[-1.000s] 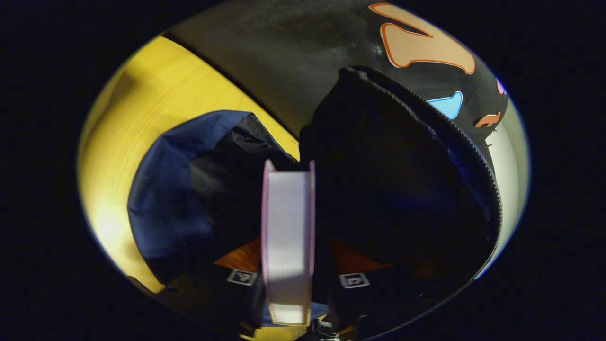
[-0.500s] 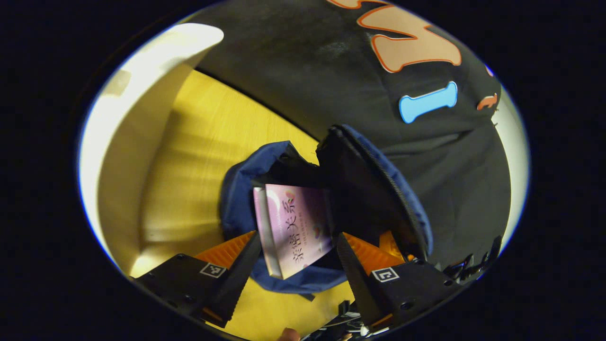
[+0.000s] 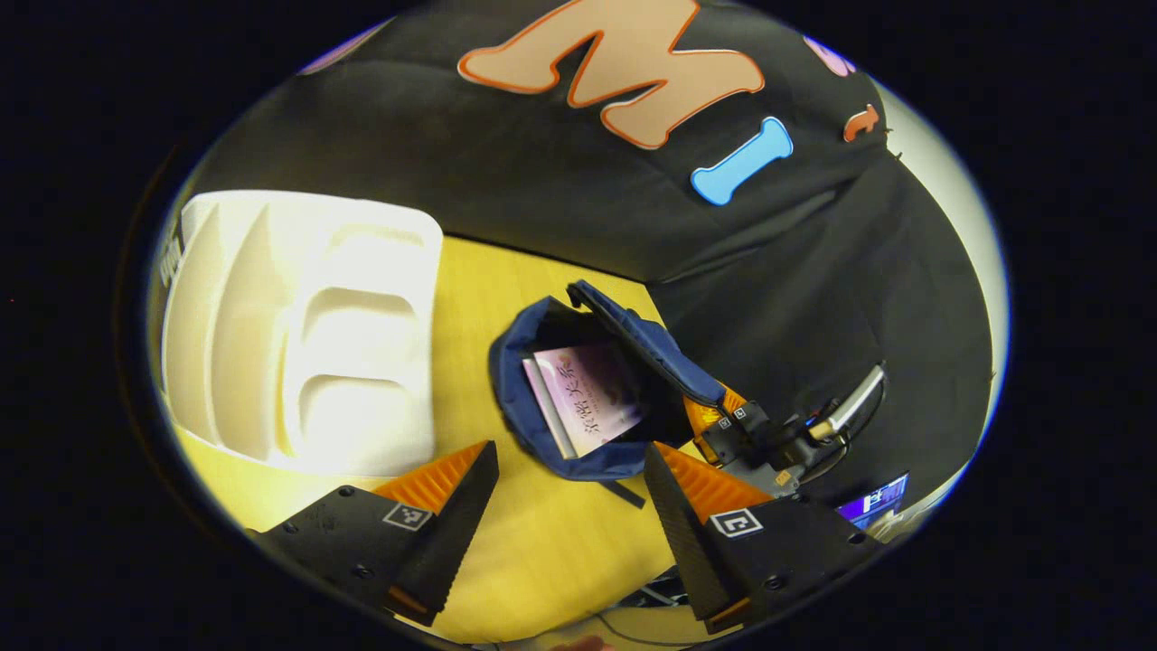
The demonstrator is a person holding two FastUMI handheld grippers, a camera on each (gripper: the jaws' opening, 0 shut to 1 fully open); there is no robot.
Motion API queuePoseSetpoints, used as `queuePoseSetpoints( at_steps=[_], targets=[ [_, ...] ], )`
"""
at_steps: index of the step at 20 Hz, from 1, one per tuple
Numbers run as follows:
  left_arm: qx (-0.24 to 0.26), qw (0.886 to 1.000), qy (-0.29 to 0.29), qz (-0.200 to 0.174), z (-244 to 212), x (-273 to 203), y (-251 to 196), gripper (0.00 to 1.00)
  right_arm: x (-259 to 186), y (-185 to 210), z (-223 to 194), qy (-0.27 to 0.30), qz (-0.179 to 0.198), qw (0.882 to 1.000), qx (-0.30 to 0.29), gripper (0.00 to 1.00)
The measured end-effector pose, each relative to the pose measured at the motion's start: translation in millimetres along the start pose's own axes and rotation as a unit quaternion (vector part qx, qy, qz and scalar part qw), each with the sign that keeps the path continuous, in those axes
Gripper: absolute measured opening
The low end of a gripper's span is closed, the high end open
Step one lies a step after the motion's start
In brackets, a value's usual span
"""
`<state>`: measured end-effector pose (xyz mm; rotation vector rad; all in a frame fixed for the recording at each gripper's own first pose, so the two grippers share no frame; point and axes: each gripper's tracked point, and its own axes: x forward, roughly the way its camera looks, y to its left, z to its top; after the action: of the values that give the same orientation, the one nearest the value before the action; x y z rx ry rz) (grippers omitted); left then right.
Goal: Open the schoolbag, grab two books from the bookshelf and put them into the schoolbag.
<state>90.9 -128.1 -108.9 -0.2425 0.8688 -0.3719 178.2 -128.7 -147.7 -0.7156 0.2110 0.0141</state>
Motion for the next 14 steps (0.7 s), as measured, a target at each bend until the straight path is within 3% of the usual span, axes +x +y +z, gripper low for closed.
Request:
queuePoseSetpoints(
  at_steps=[6, 14],
  targets=[
    [0.014, 0.991, -0.028, 0.128, 49, -104, 95, 0.95, -3, 1, -2, 0.004, -0.004, 1.0, -0.005, 0.03],
    [0.052, 0.957, -0.052, 0.279, 110, -205, 197, 0.93, -3, 11, -6, 0.016, -0.011, 0.999, -0.028, 0.03]
  ],
)
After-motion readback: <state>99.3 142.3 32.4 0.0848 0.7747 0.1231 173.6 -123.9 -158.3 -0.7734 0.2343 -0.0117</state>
